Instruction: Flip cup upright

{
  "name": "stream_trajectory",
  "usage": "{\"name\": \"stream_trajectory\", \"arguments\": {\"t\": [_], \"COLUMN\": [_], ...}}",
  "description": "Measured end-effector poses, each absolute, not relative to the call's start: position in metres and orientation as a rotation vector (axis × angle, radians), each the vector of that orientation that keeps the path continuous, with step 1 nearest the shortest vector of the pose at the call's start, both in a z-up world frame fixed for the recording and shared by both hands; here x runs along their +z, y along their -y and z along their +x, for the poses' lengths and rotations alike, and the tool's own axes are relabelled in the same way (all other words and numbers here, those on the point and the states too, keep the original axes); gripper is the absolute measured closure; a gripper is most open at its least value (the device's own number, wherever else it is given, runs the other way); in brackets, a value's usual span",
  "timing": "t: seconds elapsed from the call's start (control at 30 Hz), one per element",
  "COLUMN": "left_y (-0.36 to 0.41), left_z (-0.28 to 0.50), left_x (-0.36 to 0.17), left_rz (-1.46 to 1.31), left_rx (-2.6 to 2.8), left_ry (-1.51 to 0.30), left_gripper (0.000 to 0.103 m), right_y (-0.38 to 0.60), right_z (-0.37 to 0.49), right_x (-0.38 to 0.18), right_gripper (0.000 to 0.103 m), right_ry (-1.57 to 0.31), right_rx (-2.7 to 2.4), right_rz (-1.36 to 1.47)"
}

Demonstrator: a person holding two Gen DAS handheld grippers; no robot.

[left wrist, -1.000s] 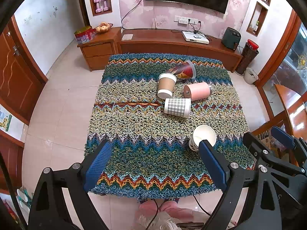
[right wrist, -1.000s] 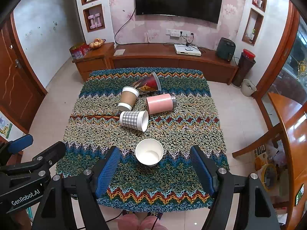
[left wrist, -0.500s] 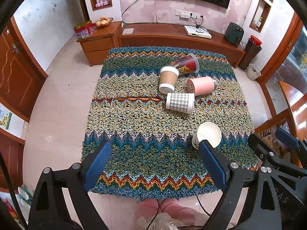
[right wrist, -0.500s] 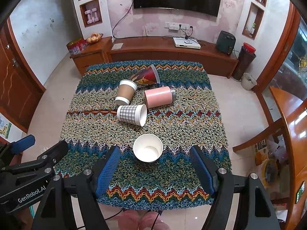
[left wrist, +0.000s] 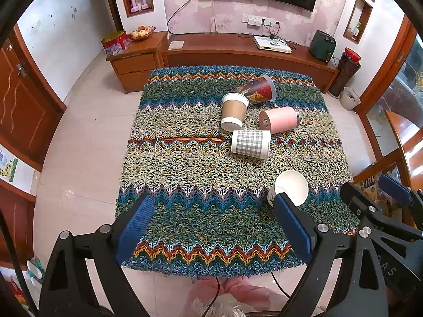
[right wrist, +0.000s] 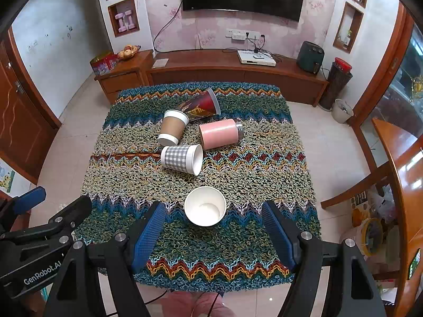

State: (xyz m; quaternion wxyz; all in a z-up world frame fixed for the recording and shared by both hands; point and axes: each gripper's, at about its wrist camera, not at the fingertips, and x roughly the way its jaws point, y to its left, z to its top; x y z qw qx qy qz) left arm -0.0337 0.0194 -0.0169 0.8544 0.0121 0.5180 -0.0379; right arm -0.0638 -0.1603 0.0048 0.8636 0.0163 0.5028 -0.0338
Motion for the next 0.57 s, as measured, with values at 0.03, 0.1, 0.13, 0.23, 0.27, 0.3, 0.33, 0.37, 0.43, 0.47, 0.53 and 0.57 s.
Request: {"name": "stream_trajectory", "arguments": {"t": [0.03,0.1,0.13,0.23,0.27,0.3,0.33,0.37,0.43,0.47,0.53,0.57], "left_y": [-0.0202,-0.021,-0.0205,-0.0222,-0.0228,-0.0234,-0.0237,-0.0244,-0.0247,-0.0246,-0.0248,-0.0242], "left_z": [-0.0329,-0.0329,-0.033,-0.0315,-0.0311,-0.0306,-0.0301,-0.0298,-0.0298,-0.0297,-0.0296,-0.0299], "left_x": [-0.0168,-0.0167,-0.0166,-0.0167,-0.0169,-0.0171,-0.0171,-0.0172,-0.0174,-0.0175,-0.0176,-0.0177], "left_rz": [0.026,0.027,0.026,0.026,0.025,0.024,0.024,0.025,0.026,0.026,0.026,0.024], "left_rx": [-0.08,-0.08,-0.079,-0.08,-0.08,-0.081,-0.082,-0.083,-0.084,-0.083,-0.084,-0.083], "left_ry": [-1.089,-1.09,-1.09,-1.097,-1.099,-1.101,-1.102,-1.102,-1.102,-1.102,-1.103,-1.103], "left_gripper": [0.01,0.01,0.01,0.01,0.01,0.01,0.01,0.01,0.01,0.01,0.01,0.01], "right_y": [0.16,0.1595,0.1593,0.1592,0.1594,0.1592,0.1593,0.159,0.1591,0.159,0.1581,0.1577], "right_z": [-0.0635,-0.0618,-0.0613,-0.0614,-0.0617,-0.0618,-0.0614,-0.0616,-0.0617,-0.0615,-0.0611,-0.0606], "right_x": [0.0049,0.0044,0.0041,0.0043,0.0045,0.0046,0.0043,0.0044,0.0045,0.0044,0.0044,0.0043], "right_gripper": [0.027,0.027,0.027,0.027,0.027,0.027,0.027,0.027,0.027,0.027,0.027,0.027], "right_ry": [-1.055,-1.056,-1.056,-1.056,-1.056,-1.055,-1.055,-1.055,-1.056,-1.056,-1.057,-1.057], "right_rx": [-0.07,-0.07,-0.07,-0.072,-0.07,-0.07,-0.07,-0.071,-0.07,-0.071,-0.072,-0.073], "right_rz": [0.035,0.035,0.035,0.031,0.034,0.035,0.036,0.035,0.035,0.034,0.031,0.031]}}
